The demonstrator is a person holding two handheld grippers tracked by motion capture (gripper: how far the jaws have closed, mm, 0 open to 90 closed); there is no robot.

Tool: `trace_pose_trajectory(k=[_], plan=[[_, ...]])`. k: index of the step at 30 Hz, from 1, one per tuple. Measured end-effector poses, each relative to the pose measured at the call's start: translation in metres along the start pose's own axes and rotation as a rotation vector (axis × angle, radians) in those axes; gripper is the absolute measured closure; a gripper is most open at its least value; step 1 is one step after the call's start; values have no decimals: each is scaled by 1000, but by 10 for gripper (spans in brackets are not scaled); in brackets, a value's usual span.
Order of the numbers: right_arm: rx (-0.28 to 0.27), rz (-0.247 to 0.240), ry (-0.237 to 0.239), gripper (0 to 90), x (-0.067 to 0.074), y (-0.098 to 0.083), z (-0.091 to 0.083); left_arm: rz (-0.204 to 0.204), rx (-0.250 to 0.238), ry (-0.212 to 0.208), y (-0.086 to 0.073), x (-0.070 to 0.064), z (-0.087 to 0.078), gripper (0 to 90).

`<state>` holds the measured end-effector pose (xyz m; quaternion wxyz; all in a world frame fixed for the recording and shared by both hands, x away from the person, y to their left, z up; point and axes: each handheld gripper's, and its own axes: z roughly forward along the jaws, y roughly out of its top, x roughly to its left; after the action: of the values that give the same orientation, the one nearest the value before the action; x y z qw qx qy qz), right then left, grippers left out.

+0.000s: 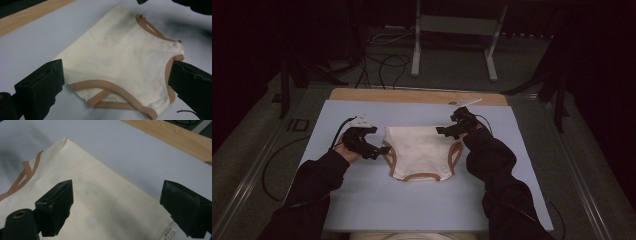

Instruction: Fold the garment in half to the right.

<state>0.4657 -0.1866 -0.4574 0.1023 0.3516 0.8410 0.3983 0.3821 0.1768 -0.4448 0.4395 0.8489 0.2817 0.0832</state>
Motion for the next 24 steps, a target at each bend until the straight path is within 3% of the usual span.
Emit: trace_pose_trajectory(k=[8,15,19,24], plan=[[3,-27,29,118,11,10,6,24,1,-33,-2,-13,-9,13],[1,-48,63,118,25,23,16,89,-2,-58,-4,-33,-14,13],[1,-70,75,118,32,30,22,125,4,-83,-10,-43,-11,13],[2,-79,94,118,41,37,29,135,32,-119,-21,-49,-1,32]])
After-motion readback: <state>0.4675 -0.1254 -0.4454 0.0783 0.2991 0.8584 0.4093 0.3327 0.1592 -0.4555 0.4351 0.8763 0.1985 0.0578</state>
